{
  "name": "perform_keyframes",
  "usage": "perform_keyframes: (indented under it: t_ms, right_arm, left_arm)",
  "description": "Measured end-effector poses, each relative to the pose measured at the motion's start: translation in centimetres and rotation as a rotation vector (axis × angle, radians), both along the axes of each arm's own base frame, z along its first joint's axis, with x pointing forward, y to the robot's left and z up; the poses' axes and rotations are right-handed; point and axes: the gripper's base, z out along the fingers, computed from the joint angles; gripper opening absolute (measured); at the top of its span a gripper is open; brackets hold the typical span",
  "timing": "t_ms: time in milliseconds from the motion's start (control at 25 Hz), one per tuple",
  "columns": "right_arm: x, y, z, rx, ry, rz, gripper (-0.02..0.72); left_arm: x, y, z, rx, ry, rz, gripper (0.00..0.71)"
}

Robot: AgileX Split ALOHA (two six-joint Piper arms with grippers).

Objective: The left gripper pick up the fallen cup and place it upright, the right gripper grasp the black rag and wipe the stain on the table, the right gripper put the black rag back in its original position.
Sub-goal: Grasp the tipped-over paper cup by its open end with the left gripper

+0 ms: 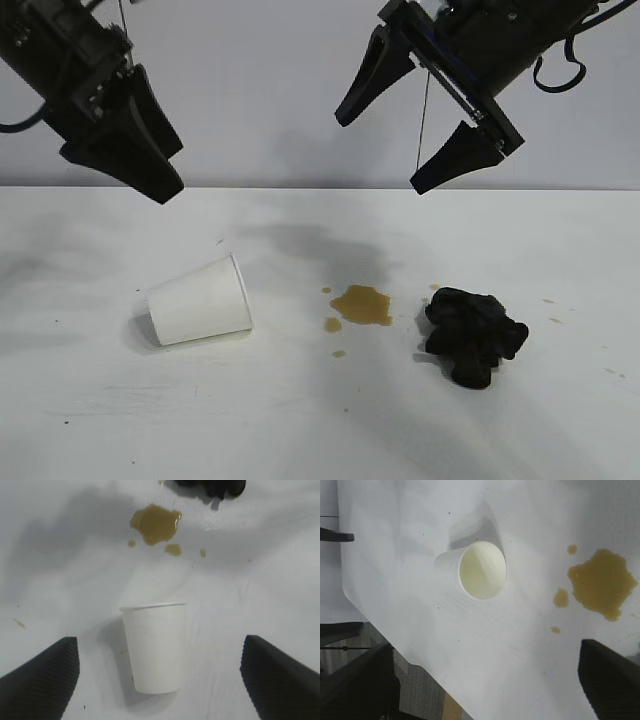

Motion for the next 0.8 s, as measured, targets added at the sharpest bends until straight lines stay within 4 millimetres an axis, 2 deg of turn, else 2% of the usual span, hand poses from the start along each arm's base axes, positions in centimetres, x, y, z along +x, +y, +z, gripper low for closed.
perform_keyframes:
  t_ms: [120,360,560,800]
  right_arm:
    - [0.0,0.0,0.0,0.000,0.000,0.000,0.694]
    - [0.0,0.0,0.0,0.000,0.000,0.000,0.694]
    - [0.0,0.0,0.0,0.000,0.000,0.000,0.694]
    - [0.0,0.0,0.0,0.000,0.000,0.000,0.694]
  left_arm:
    - [0.4,0.0,-0.9,0.013,0.020,0.046,0.633]
    - [0.8,0.1,-3.3,0.092,0.070,0.022,0.633]
    - [0.6,-0.1,-3.6,0.121,0.099,0.055,0.633]
    - [-0.1,-2.3,-3.9,0.243,0.059,0.069,0.633]
